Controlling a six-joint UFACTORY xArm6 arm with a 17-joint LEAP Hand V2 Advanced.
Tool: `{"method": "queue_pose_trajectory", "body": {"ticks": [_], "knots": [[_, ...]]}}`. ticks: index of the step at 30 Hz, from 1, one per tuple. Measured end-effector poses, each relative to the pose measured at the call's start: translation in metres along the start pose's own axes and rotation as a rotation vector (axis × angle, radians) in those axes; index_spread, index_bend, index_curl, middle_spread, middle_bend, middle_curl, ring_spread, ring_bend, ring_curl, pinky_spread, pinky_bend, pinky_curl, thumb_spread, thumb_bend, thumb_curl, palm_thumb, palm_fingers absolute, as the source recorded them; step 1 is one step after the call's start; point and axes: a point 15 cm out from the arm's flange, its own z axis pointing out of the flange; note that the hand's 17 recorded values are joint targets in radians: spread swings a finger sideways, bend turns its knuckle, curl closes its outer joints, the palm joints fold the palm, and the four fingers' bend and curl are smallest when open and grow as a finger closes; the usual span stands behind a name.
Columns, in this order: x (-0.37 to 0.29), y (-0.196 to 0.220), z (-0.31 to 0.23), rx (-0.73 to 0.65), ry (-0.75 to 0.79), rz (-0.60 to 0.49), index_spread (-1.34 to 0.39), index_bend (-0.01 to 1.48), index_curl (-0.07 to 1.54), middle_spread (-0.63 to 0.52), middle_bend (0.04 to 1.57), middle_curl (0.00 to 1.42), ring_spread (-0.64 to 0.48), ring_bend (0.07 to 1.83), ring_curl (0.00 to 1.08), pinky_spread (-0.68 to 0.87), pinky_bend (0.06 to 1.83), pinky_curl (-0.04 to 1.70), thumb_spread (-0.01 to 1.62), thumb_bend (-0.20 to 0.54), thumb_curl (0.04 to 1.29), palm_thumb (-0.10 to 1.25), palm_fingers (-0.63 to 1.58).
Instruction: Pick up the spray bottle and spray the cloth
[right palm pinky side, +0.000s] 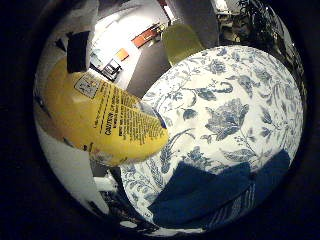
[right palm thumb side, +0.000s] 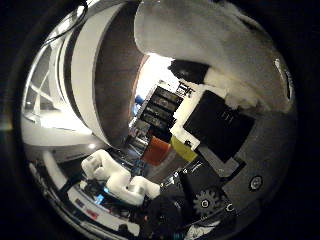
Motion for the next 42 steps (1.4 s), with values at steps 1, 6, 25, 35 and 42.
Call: {"method": "queue_pose_trajectory", "body": {"ticks": [1,6,25,35,42], "knots": [[0.002,0.001,0.005,-0.001,-0.008,0.008,-0.17,1.17,0.65,-0.07,1.3,0.55,-0.14,1.43,0.54,-0.23,1.04,1.08,0.95,-0.013,0.79,1.07,1.24],[0.004,0.003,0.017,-0.008,-0.024,0.018,-0.17,1.17,0.65,-0.07,1.3,0.55,-0.14,1.43,0.54,-0.23,1.04,1.08,0.94,-0.014,0.79,1.06,1.24],[0.024,0.023,0.048,-0.06,-0.049,0.07,-0.16,1.15,0.65,-0.06,1.29,0.54,-0.14,1.42,0.53,-0.24,1.04,1.05,0.95,-0.017,0.79,1.02,1.24],[0.023,0.024,0.047,-0.07,-0.045,0.055,-0.23,0.76,0.62,-0.08,1.19,0.53,-0.13,1.35,0.51,-0.31,1.1,0.91,0.65,-0.041,0.74,0.86,1.07],[0.012,0.024,0.046,-0.082,-0.065,0.041,-0.31,0.24,0.58,-0.11,0.98,0.52,-0.18,1.29,0.5,-0.43,1.15,0.78,0.66,-0.029,0.71,0.87,0.76]]}}
